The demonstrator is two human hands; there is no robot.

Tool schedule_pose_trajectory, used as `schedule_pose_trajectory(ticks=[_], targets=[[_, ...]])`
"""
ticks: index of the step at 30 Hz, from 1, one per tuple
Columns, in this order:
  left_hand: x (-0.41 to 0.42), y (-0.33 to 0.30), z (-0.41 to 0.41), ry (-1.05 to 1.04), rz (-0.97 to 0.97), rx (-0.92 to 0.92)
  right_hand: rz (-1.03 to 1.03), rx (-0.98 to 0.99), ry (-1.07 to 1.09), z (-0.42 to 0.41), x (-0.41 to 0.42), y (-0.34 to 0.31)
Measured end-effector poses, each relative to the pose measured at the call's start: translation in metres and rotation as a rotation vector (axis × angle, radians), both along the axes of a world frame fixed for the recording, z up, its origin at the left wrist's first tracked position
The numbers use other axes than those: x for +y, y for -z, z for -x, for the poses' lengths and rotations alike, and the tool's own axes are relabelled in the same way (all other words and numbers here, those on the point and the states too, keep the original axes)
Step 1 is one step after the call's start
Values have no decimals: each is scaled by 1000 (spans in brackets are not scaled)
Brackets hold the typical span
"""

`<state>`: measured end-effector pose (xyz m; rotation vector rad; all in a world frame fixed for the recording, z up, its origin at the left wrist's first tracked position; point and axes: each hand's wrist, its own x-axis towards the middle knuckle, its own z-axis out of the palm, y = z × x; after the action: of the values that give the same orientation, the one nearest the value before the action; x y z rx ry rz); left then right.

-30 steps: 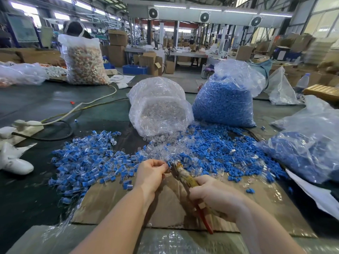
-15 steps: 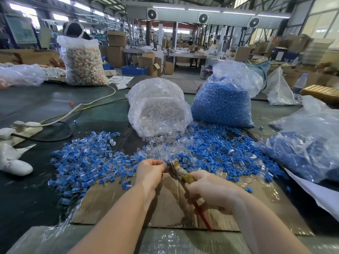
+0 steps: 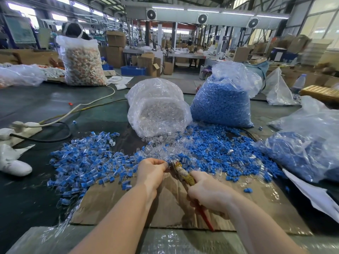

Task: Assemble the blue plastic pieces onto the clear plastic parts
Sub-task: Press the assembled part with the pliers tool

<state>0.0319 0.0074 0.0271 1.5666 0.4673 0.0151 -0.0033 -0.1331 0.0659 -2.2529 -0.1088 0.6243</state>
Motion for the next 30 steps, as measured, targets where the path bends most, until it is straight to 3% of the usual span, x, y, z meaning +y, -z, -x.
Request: schedule_pose_trajectory(ticks=[5,8,12,16,19,24,30], targets=[[8,3,-2,-27,-29,-30,-149,45,90,2,-7,2],[29,9,-5,-91,-293,-119,-158,-104,216,-4,-19,13],[65,15,-6,-199,-840,-196,95,-411,369,-19,-49,29],[95,24,-8,-228,-1079,-143,490,-503,472,-26,-80,39],[102,28,-7,-193,-1192,-38,615,-500,494,-25,-92,44],[87,33,-8,-201,-1246,-102,778,-477,473,-23,-98,56],[39,37,-6,-4,-996,-418,888,-498,435,-21,-97,61]])
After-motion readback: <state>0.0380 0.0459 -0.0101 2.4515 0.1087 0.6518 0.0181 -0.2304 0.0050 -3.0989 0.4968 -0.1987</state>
